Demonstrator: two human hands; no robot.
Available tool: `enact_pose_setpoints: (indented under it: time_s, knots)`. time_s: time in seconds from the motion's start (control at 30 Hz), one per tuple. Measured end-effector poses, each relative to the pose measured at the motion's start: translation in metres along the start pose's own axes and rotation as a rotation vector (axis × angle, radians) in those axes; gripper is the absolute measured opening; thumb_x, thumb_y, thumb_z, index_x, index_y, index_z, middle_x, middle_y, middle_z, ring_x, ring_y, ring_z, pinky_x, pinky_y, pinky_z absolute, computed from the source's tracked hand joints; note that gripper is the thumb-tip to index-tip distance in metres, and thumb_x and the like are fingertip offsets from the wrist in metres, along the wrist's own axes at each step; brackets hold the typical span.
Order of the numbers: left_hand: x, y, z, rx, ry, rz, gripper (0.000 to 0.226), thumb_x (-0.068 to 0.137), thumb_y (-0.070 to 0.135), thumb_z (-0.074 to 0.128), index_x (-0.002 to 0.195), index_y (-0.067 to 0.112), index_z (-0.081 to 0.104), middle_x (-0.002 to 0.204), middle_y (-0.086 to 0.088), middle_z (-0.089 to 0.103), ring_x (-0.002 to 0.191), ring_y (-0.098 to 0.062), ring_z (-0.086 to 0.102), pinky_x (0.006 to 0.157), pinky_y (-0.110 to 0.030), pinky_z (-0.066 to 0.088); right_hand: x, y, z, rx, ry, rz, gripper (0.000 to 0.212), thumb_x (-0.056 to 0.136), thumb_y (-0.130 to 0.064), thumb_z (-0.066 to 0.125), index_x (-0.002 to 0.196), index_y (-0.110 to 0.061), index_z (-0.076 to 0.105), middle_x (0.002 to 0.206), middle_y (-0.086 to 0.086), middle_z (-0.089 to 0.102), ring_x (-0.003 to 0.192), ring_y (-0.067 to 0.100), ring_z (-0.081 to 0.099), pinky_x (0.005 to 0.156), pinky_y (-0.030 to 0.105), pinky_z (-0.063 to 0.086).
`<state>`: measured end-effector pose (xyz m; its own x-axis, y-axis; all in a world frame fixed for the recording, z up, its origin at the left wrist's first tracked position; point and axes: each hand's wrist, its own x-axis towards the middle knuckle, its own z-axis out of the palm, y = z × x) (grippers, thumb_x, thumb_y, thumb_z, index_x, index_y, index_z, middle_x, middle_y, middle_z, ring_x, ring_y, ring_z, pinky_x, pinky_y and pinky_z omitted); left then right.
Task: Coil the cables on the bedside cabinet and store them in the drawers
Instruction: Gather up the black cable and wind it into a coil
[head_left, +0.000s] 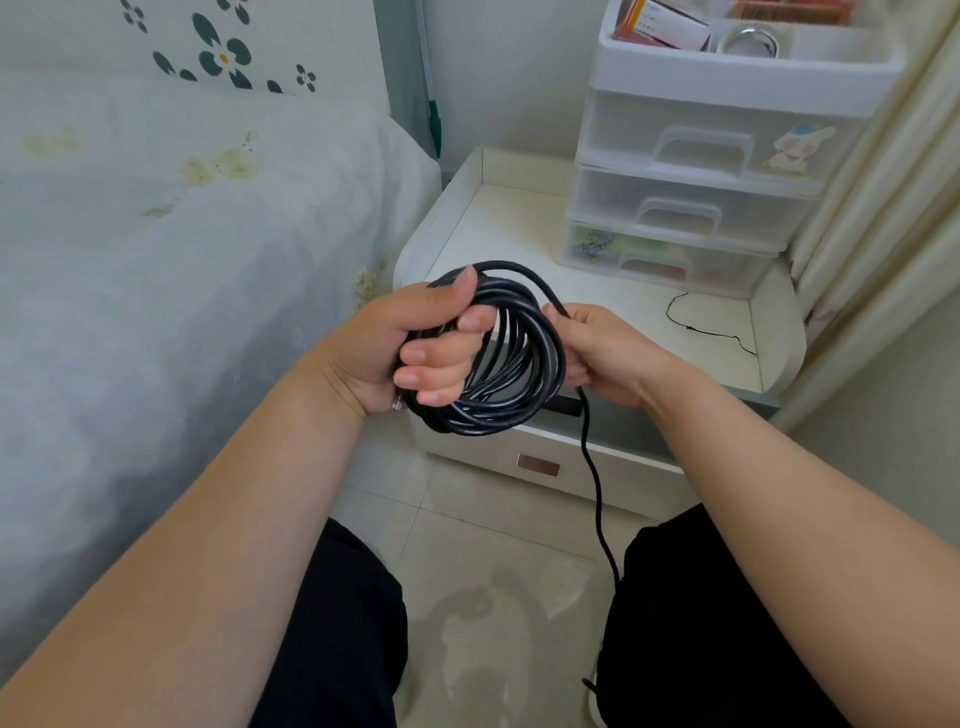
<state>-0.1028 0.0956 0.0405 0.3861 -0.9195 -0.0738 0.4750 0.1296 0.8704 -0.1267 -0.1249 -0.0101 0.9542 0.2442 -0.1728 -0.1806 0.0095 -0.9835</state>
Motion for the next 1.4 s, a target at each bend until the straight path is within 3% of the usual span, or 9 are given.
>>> enact_pose_setpoints:
  time_s: [0.17,0.27,0.37,0.57,0.7,0.83,1.03,1.17,1.4]
  knots:
    - [0.003,0.001,0.005,-0.110,0.096,0.091,0.042,0.087,0.054,0.050,0.069,0.017,0.052,0.037,0.013,0.039,0.027,0.000,0.036,0.034,-0.017,0.035,0.005,0.010,0.012,-0.433,0.086,0.097,0.046,0.095,-0.022,0.039,0.050,-0.019,0.038,0.048,0.002,0.034,0.042,0.012,0.027,0.048,0.023,0.028]
    - [0.009,0.006,0.007,-0.249,0.289,0.206,0.057,0.092,0.063,0.027,0.067,0.017,0.047,0.033,0.011,0.033,0.025,-0.001,0.031,0.032,-0.015,0.026,0.002,0.017,0.027,-0.419,-0.023,0.179,0.047,0.099,-0.042,0.032,0.061,-0.017,0.043,0.050,-0.003,0.033,0.043,0.011,0.029,0.046,0.021,0.028]
    - [0.011,0.013,-0.002,-0.458,0.519,0.326,0.059,0.087,0.071,0.034,0.064,0.018,0.045,0.034,0.010,0.030,0.026,-0.004,0.028,0.034,-0.014,0.023,-0.001,0.021,0.039,-0.363,-0.026,0.204,0.047,0.095,-0.056,0.034,0.076,-0.015,0.046,0.054,-0.005,0.033,0.045,0.011,0.028,0.044,0.019,0.026]
    - [0.012,0.015,-0.014,-0.539,1.029,0.562,0.056,0.083,0.070,0.048,0.060,0.019,0.043,0.043,0.008,0.032,0.035,-0.007,0.028,0.037,-0.018,0.029,-0.013,0.032,0.072,-0.497,-0.008,0.200,0.017,0.099,-0.028,0.041,0.095,-0.013,0.047,0.064,0.000,0.050,0.051,0.017,0.054,0.053,0.021,0.045]
    - [0.017,0.010,-0.015,-0.235,1.274,0.670,0.055,0.091,0.060,0.044,0.059,0.016,0.039,0.042,0.004,0.036,0.036,-0.013,0.033,0.043,-0.023,0.036,-0.026,0.030,0.098,-0.379,0.016,0.235,0.019,0.099,-0.022,0.044,0.113,-0.011,0.051,0.068,0.001,0.051,0.048,0.013,0.053,0.056,0.026,0.054]
    - [0.022,0.009,-0.016,0.257,1.387,0.675,0.049,0.096,0.051,0.044,0.063,0.015,0.041,0.041,0.002,0.042,0.037,-0.016,0.041,0.047,-0.028,0.042,-0.035,0.021,0.109,-0.606,0.116,0.110,0.018,0.096,-0.028,0.049,0.112,-0.021,0.052,0.074,-0.006,0.062,0.053,0.012,0.056,0.060,0.031,0.057]
    - [0.027,-0.006,-0.032,0.834,1.263,0.549,0.046,0.079,0.067,0.053,0.077,0.021,0.046,0.066,-0.009,0.054,0.058,-0.027,0.054,0.057,-0.037,0.047,-0.030,0.004,0.091,-0.676,0.310,-0.060,0.028,0.097,-0.029,0.044,0.087,-0.015,0.066,0.060,-0.006,0.059,0.046,0.004,0.048,0.057,0.027,0.047]
    - [0.029,-0.014,-0.030,1.088,1.233,0.479,0.048,0.083,0.057,0.060,0.083,0.012,0.043,0.065,0.001,0.046,0.057,-0.014,0.046,0.054,-0.017,0.037,-0.030,-0.004,0.079,-0.639,0.162,-0.011,0.027,0.099,-0.028,0.042,0.091,-0.019,0.067,0.054,-0.007,0.057,0.041,0.001,0.046,0.049,0.021,0.046]
    - [0.036,-0.025,-0.014,1.432,1.087,0.285,0.052,0.084,0.061,0.054,0.091,0.010,0.040,0.063,0.006,0.042,0.054,-0.007,0.040,0.048,-0.021,0.031,-0.031,-0.015,0.064,-0.389,0.051,0.050,0.034,0.099,-0.030,0.045,0.079,-0.011,0.064,0.047,0.000,0.048,0.036,0.010,0.040,0.041,0.021,0.038]
